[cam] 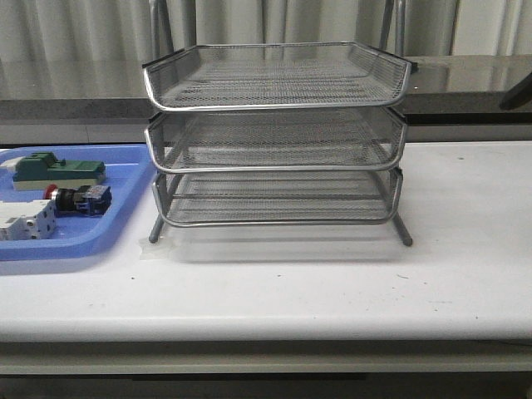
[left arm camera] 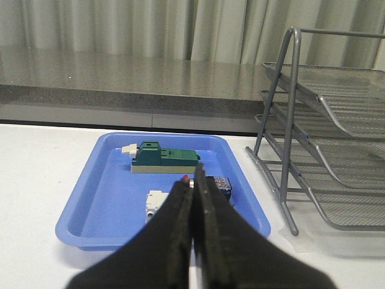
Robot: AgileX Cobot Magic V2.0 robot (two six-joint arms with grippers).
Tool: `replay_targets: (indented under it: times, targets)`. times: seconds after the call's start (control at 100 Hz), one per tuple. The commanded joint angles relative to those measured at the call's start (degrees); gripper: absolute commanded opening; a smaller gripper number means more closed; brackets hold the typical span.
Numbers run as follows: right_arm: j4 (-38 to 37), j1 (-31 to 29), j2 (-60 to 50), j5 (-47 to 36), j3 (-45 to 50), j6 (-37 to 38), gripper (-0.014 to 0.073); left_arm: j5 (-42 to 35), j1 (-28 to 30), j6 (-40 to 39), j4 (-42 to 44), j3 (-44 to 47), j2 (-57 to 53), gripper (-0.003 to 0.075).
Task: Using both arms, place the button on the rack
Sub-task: 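Move the right gripper to the middle mesh tier's front rim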
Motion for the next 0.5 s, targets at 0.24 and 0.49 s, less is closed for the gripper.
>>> replay_targets:
  times: [0.24, 0.49]
  targets:
    - [2.0, 4.8, 12.8, -6.5, -9.9, -2.1, 0.0431, -5.0, 0.1, 0.1, -0.4, 2.5, -1.8, -0.002]
    - [2.0, 5.5, 22.6, -5.6, -16.3, -3.2, 0.0431, -5.0, 0.1, 0.1, -0.4, 2.5, -1.8, -0.002]
